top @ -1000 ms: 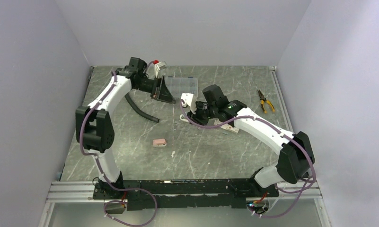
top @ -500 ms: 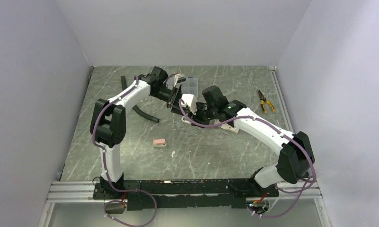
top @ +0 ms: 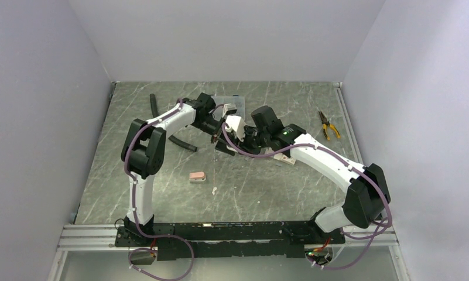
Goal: Load the staples into the stapler
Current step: Close the stapler at the center of the board.
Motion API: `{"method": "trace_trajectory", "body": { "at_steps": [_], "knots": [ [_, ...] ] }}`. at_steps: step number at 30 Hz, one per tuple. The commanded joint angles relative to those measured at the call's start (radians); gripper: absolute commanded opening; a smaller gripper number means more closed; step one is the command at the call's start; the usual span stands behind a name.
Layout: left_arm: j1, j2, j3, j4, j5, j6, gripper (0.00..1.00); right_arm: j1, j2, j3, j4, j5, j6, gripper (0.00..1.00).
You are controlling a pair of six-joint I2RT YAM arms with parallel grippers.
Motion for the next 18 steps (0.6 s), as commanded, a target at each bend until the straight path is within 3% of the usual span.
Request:
{"method": "trace_trajectory", "body": {
  "at_steps": [1,8,13,17,18],
  "knots": [
    [-0.012,-0.001,0.012,-0.012,0.043,0.021,0.80,-0.001,-0.045,-0.017,0.065,0.018,-0.010,0.00],
    [-0.025,0.009,0.016,-0.007,0.083,0.018,0.60,-0.001,-0.035,-0.025,0.069,0.024,-0.019,0.00],
    [-0.025,0.012,0.007,0.006,0.092,0.008,0.39,-0.001,-0.031,-0.031,0.076,0.031,-0.023,0.00],
    [-0.028,0.022,0.011,0.002,0.090,0.005,0.05,0.000,-0.025,-0.023,0.066,0.029,-0.023,0.00],
    [-0.030,0.022,0.007,0.002,0.086,0.005,0.03,0.001,-0.025,-0.022,0.068,0.029,-0.022,0.00]
  ]
}}
